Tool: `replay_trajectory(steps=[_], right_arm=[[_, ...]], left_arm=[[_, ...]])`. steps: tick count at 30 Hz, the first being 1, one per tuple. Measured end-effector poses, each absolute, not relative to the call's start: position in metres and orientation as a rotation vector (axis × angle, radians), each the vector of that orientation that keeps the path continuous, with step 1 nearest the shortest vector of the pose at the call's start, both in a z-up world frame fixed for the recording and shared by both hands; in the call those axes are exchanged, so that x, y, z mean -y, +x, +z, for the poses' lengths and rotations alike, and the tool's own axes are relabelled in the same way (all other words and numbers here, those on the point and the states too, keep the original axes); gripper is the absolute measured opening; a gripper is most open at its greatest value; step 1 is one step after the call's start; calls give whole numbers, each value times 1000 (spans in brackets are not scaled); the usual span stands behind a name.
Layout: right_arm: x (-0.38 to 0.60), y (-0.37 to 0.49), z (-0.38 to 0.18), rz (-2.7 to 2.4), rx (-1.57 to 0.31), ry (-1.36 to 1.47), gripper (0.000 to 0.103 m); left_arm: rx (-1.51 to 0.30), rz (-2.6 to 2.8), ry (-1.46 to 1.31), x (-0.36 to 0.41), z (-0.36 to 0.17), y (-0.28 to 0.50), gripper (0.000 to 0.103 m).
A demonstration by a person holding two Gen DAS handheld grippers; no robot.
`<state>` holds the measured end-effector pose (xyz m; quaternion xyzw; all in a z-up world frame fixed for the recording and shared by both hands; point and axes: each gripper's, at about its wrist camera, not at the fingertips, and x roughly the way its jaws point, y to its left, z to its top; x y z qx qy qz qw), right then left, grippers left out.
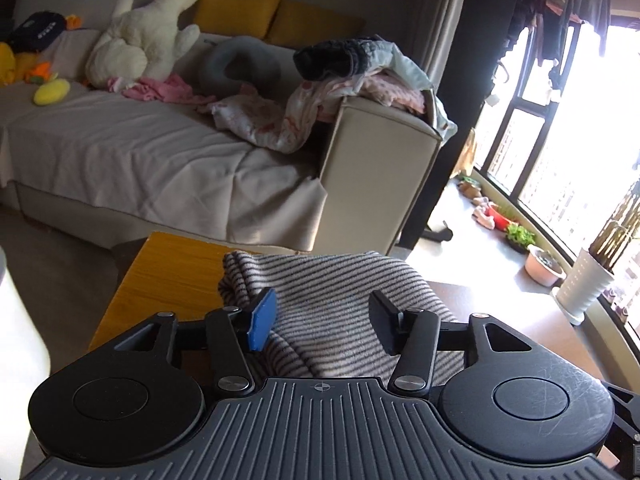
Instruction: Fold clothes
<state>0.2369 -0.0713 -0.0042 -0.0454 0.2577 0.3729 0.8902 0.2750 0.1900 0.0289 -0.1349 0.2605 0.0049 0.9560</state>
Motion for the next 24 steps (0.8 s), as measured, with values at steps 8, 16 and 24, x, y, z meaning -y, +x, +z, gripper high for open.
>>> replay_trajectory(steps=[8,16,24], right_arm=[[130,220,-23,548,-670,33,103],[147,212,-32,335,-732,-77,103],[149,213,-36,281,-732,-94,103]], left_arm=[[-628,109,-241,-131,14,176,99],[-699,191,-142,-85,-21,148,103],[-717,217,-79,-74,-25,148,103]])
